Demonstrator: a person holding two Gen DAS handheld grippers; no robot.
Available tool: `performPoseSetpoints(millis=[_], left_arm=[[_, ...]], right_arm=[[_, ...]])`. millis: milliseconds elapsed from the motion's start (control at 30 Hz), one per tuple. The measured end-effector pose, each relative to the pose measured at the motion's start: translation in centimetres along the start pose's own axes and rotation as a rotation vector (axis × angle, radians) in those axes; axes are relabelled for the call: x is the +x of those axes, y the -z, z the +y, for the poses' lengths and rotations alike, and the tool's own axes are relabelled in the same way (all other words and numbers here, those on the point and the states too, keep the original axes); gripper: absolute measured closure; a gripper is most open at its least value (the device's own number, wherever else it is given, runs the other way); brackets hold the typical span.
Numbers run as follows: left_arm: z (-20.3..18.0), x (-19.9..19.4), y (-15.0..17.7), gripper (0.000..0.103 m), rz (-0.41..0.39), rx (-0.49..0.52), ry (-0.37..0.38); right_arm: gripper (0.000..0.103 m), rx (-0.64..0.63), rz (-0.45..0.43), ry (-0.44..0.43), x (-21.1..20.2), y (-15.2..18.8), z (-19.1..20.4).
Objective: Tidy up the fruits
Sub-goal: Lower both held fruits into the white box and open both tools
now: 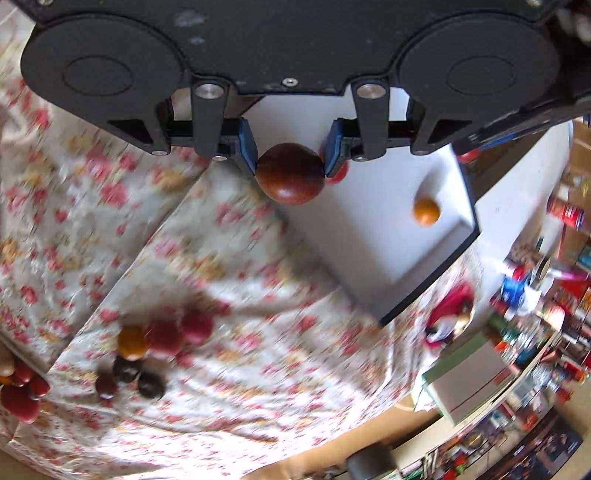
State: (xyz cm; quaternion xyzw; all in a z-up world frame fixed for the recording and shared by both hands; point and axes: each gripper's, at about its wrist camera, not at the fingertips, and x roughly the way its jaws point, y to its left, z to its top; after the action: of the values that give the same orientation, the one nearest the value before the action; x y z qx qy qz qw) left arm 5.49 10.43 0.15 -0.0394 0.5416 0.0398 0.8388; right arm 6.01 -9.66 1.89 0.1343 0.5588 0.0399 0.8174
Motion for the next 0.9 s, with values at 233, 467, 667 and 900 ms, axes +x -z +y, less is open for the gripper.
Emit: performPoseSetpoints(millis=[233,467,667,900], left_arm=[[-0.4,0.4,2.3,0.064,0.003,0.015,0.002],[-1.4,0.8,3.4,0.064,0.009,0.051,0.007],[-1.6,1.2,4.0,0.063,0.030,0.066,0.022],[-1.6,1.0,4.1,0.063,0.018,0.078,0.030]], right_arm=[[0.063,0.005,-0.002,0.033,-0.6,3.8,2.2],[0.063,0.021,0.012,0.046,-0.2,4.8,2.5],[0.063,0.016,0.028,0.073,0.9,4.6,2.7],[0.062,0.017,0.025,0.080,1.2,4.3,2.6]])
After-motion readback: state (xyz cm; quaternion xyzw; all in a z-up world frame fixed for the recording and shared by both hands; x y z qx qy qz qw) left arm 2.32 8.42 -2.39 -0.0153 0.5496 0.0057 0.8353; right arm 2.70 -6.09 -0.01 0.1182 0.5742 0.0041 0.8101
